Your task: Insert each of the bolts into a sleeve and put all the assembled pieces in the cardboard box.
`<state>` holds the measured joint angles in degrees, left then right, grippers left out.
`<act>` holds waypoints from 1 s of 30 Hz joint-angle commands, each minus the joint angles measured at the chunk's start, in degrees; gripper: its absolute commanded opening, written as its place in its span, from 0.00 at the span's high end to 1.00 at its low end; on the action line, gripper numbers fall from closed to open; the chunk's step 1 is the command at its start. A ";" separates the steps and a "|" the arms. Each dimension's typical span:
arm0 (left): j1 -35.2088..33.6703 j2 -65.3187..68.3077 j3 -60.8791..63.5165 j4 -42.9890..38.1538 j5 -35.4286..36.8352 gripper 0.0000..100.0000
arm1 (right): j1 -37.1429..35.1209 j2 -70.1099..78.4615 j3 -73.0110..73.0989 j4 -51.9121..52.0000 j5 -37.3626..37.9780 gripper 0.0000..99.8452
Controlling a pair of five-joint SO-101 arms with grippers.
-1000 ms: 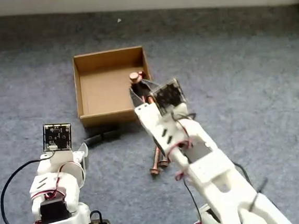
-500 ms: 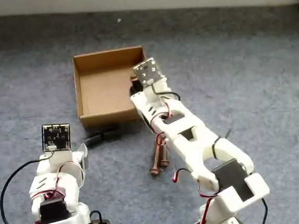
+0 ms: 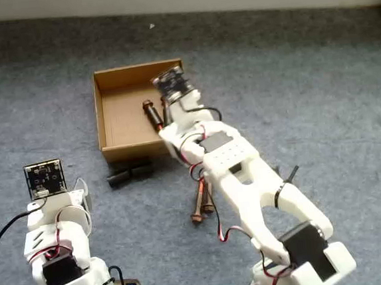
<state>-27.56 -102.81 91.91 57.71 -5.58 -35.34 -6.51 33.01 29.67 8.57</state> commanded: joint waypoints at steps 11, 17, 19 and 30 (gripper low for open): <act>-0.66 -0.57 -0.48 -1.32 -0.18 0.79 | -13.41 6.11 -5.49 8.22 12.92 0.82; -0.66 -0.57 -0.57 -1.32 -0.18 0.79 | -15.60 13.14 -10.59 10.07 14.07 0.82; -0.66 -0.57 -0.57 -1.32 -0.18 0.79 | -17.10 14.29 -12.35 13.05 14.07 0.82; -0.57 -0.57 -0.57 -1.32 -0.18 0.79 | -18.51 13.32 -15.69 22.02 13.98 0.82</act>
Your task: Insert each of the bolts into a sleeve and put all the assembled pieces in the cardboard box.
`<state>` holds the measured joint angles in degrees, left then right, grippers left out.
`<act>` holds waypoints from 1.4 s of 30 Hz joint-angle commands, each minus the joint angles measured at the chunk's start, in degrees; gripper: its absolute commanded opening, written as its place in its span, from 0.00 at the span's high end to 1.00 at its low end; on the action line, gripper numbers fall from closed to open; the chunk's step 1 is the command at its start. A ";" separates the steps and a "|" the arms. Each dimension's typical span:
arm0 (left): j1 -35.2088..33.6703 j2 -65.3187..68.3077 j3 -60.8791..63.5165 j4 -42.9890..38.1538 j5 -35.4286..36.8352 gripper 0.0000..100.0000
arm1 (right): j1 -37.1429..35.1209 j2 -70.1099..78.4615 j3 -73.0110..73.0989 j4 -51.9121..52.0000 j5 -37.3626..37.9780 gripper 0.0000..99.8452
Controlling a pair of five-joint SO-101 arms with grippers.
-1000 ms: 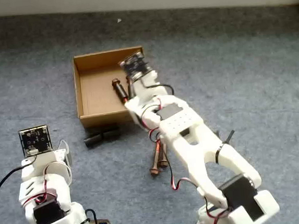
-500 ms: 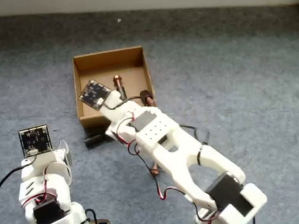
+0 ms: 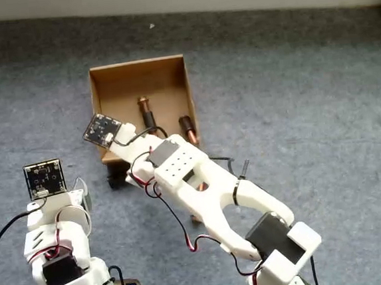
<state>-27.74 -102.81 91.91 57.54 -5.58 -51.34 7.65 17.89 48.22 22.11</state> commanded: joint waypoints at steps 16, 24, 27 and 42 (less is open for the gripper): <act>-0.40 -0.57 -0.57 -1.14 -0.18 0.79 | -3.12 -13.32 -1.19 6.55 0.18 0.82; -0.40 -0.57 -0.57 -1.14 -0.18 0.79 | -3.38 -1.63 -2.51 6.37 0.53 0.82; -0.40 -0.57 -0.57 -1.14 -0.18 0.79 | -2.51 3.12 -7.43 6.64 0.53 0.82; -0.40 -0.57 -0.57 -1.14 -0.18 0.79 | 0.57 3.65 -13.41 9.98 0.53 0.82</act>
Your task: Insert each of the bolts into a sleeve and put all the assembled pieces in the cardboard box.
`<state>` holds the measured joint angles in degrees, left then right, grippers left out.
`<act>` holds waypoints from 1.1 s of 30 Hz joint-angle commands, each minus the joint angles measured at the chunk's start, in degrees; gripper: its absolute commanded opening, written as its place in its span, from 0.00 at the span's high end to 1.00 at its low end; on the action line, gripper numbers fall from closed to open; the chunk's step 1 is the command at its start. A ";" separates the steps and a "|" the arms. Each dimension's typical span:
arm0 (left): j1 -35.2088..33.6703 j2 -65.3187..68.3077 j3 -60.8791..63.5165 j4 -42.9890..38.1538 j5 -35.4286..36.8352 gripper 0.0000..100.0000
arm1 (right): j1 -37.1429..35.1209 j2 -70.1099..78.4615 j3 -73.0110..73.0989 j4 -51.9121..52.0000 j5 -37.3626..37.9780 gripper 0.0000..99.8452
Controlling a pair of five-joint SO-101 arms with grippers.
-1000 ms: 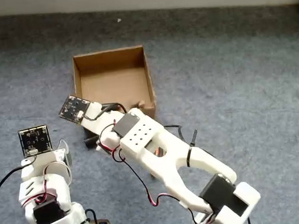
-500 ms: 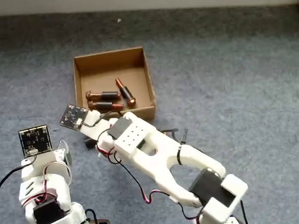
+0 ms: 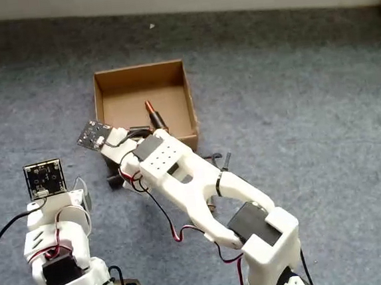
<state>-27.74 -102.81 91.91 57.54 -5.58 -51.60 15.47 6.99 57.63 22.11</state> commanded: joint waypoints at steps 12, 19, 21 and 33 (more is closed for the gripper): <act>-0.40 -0.57 -0.57 -1.14 -0.18 0.79 | 0.75 5.32 -2.68 -6.46 2.55 0.82; -0.40 -0.57 -0.57 -1.14 -0.18 0.79 | 0.75 9.27 -2.59 -8.31 7.12 0.82; -0.40 -0.57 -0.57 -1.14 -0.18 0.79 | 0.75 9.71 -2.59 -8.13 7.30 0.82; -0.40 -0.57 -0.48 -1.14 -0.18 0.79 | 0.92 9.63 -2.77 -8.04 6.86 0.99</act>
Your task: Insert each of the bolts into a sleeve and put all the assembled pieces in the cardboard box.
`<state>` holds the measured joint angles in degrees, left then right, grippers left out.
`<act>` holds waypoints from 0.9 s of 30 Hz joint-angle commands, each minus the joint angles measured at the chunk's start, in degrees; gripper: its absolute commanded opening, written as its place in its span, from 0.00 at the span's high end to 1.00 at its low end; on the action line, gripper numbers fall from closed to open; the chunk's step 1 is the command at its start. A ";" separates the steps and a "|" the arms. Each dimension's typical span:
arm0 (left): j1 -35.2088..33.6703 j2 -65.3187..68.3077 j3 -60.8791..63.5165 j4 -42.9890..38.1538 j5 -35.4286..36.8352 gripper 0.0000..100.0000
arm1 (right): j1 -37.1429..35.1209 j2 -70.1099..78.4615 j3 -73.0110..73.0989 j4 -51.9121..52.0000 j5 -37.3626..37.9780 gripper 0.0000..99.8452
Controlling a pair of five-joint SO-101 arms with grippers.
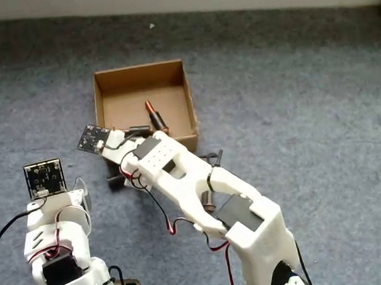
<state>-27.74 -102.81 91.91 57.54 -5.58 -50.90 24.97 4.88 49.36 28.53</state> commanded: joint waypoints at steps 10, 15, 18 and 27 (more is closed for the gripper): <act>-0.40 -0.57 -0.40 -1.14 -0.18 0.79 | 4.88 -6.73 -0.48 13.14 -4.22 0.99; -0.40 -0.57 -0.40 -1.14 -0.18 0.79 | 4.09 -8.04 0.04 16.04 -4.13 0.99; -0.40 -0.57 -0.40 -1.14 -0.18 0.79 | 3.74 -6.73 -0.40 16.48 -4.31 0.98; -0.40 -0.57 -0.40 -1.14 -0.18 0.79 | 3.56 -4.88 -0.40 16.57 -8.09 0.80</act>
<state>-27.74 -102.81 91.91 57.54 -5.58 -47.03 21.45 5.23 65.54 22.02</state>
